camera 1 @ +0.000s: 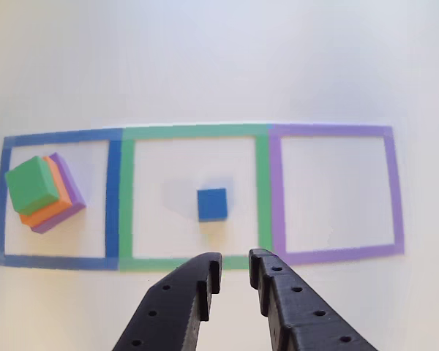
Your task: Tower of hanoi
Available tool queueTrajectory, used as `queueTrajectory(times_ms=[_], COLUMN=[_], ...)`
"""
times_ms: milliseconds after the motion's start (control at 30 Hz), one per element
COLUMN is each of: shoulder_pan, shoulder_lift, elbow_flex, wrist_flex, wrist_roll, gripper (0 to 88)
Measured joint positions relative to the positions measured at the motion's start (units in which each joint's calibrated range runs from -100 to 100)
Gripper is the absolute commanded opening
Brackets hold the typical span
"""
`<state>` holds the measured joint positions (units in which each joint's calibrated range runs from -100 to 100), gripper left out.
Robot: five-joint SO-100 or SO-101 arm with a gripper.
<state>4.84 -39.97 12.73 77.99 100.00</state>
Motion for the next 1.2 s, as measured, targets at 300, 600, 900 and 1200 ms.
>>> queueTrajectory(times_ms=[300,600,900,1200], shoulder_pan=[13.1,20.4,22.9,18.0], shoulder_lift=[-3.9,-6.1,-12.1,-10.1], elbow_flex=[-4.9,0.3,26.6,51.3], wrist_flex=[11.2,10.0,-12.5,-45.1], wrist_roll=[0.0,0.0,0.0,0.0], gripper=[9.2,36.6,34.5,37.0])
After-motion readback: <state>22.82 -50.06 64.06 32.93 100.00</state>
